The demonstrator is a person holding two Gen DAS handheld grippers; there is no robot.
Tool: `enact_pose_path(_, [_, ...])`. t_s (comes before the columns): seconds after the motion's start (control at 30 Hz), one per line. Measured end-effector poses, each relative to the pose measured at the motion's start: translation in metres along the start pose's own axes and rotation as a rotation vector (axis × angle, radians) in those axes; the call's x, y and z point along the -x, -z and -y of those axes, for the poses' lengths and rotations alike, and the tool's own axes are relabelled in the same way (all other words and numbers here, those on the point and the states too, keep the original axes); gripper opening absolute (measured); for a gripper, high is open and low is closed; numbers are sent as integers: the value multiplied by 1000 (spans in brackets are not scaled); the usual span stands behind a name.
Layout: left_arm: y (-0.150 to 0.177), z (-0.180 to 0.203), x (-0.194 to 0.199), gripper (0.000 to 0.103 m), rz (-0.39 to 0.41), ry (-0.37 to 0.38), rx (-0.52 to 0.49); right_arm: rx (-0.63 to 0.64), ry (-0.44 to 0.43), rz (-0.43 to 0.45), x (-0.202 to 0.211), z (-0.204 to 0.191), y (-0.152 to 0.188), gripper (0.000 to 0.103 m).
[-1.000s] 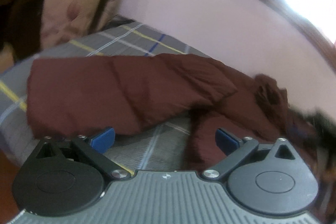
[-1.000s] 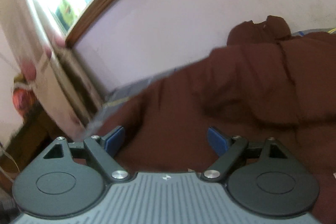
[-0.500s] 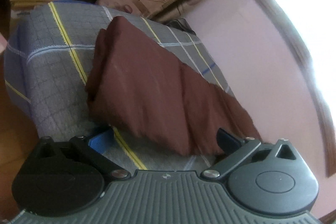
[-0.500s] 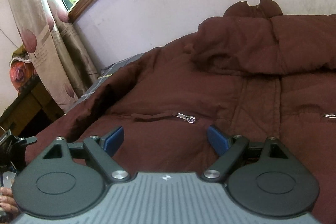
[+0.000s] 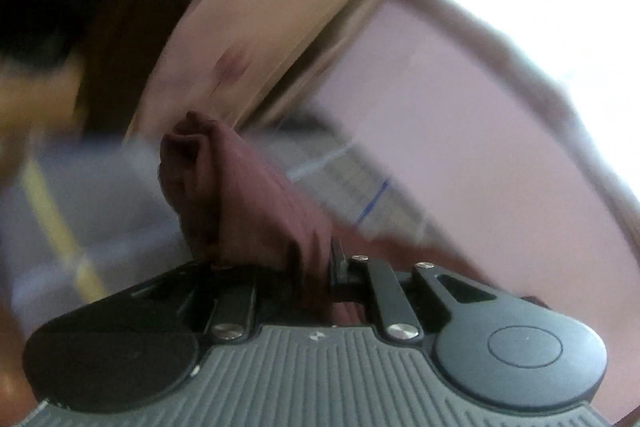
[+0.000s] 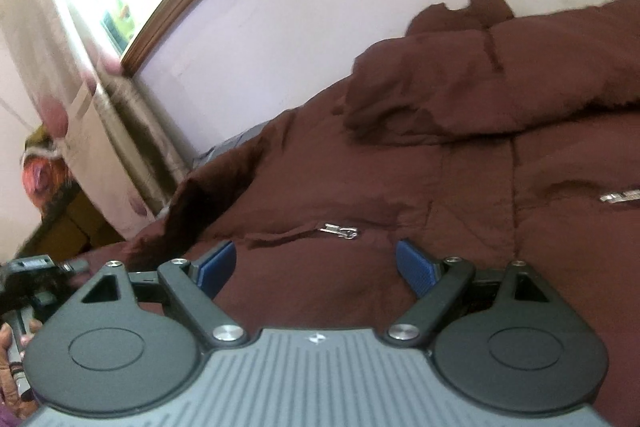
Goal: Fold large clothes
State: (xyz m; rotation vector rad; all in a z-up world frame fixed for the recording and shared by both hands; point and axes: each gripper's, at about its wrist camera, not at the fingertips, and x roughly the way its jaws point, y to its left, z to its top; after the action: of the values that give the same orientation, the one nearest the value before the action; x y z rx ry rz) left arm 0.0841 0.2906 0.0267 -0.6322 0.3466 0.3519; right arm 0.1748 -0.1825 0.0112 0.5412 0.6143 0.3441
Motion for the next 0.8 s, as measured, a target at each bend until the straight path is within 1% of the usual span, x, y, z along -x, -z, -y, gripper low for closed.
enact_pose_path(0.07, [-19,33,5,15,50,57,-54,-83,-27,25,11,7,-1,88])
enact_pose_path(0.13, [-33,68,9,14,93,105,-112,-135,-42,48,24,14,-1,88])
enact_pose_path(0.27, [-49,150,16,15,136,218,-208,-118,-9,99,58,24,-4,88])
enact_pose_path(0.37, [-44,212,21,14,134,307,-264,-128,14,148,87,38,-9,88])
enact_pose_path(0.47, [-27,276,27,14,104,417,-321,-157,33,205,113,56,-16,88])
enact_pose_path(0.53, [-8,316,30,14,72,494,-355,-172,45,245,130,67,-21,88])
enact_pose_path(0.6, [14,352,31,14,37,556,-387,-187,53,278,145,78,-24,88])
enact_pose_path(0.67, [41,386,24,14,-23,614,-414,-199,63,308,157,89,-26,88])
enact_pose_path(0.8, [98,433,2,14,-163,683,-466,-236,81,338,174,115,-26,88])
